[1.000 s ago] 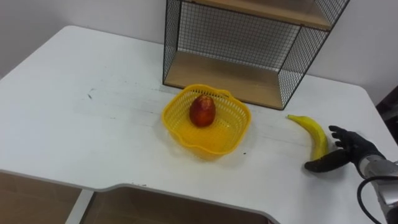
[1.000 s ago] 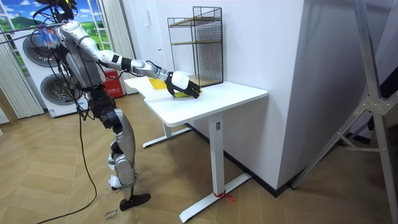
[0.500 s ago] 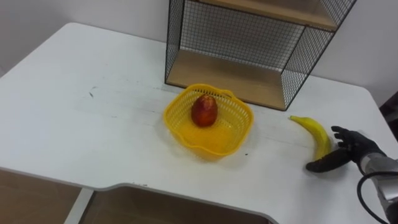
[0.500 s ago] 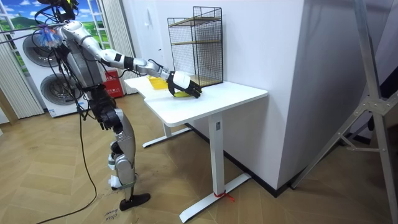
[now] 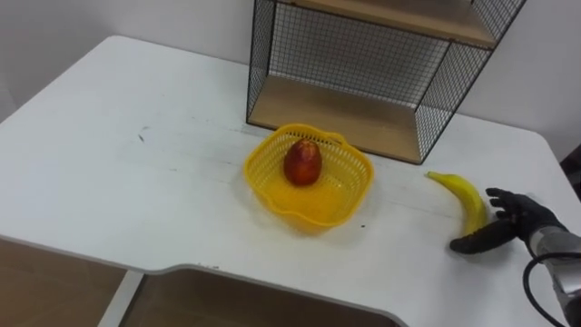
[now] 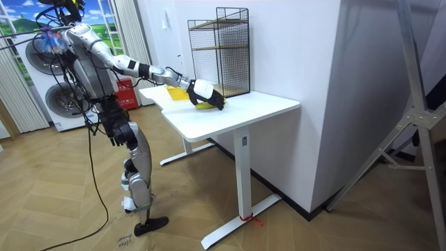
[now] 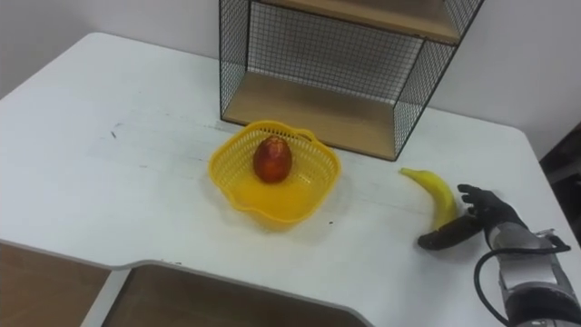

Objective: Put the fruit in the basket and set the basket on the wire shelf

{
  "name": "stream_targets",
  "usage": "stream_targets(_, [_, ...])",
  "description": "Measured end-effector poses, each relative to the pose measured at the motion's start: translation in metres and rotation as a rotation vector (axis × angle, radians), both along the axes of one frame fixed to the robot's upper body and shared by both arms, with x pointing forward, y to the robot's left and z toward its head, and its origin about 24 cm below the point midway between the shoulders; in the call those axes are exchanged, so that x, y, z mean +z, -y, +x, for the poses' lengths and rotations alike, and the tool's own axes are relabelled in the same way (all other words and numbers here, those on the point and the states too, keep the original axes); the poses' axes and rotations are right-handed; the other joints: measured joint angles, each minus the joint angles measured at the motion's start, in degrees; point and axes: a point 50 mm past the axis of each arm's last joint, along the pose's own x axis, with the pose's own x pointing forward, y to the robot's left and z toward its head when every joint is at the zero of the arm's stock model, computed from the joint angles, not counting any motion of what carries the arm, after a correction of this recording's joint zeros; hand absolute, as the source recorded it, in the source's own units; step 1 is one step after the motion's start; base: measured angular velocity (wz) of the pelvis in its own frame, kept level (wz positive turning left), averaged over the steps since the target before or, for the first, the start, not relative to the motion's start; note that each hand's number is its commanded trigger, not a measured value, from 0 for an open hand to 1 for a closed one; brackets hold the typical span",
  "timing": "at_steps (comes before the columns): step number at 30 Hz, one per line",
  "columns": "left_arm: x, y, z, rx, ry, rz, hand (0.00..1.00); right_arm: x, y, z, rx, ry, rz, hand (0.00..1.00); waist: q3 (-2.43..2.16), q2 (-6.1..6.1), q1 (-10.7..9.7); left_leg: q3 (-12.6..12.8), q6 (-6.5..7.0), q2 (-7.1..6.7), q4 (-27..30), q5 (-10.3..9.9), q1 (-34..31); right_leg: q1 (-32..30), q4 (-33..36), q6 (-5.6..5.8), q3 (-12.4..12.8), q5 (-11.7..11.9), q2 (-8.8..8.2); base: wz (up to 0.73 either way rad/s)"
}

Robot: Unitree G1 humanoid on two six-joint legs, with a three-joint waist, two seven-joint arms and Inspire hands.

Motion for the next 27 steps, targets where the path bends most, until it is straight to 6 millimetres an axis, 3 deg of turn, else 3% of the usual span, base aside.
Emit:
stream_targets(7, [-0.001,0.003,0.003,-0.024,0.004,-0.006,0.0,0.003,0.003,0.0,0.004,0.004,-0.094,1.0,0.03,0.25,0.1,-0.3,-0.25,0.18,-0.2,-0.1,0.1,0.0,-0.3,-0.15,-0.1,0.0,0.31,0.01])
stream_targets(27, [-0.001,0.002,0.011,-0.03,0.029,-0.012,0.0,0.005,0.001,0.003,0.015,0.027,-0.062,1.0,0.06,0.89,-0.2,-0.2,-0.3,0.25,-0.3,-0.2,0.1,-0.3,0.7,-0.16,0.3,0.0,0.24,0.0])
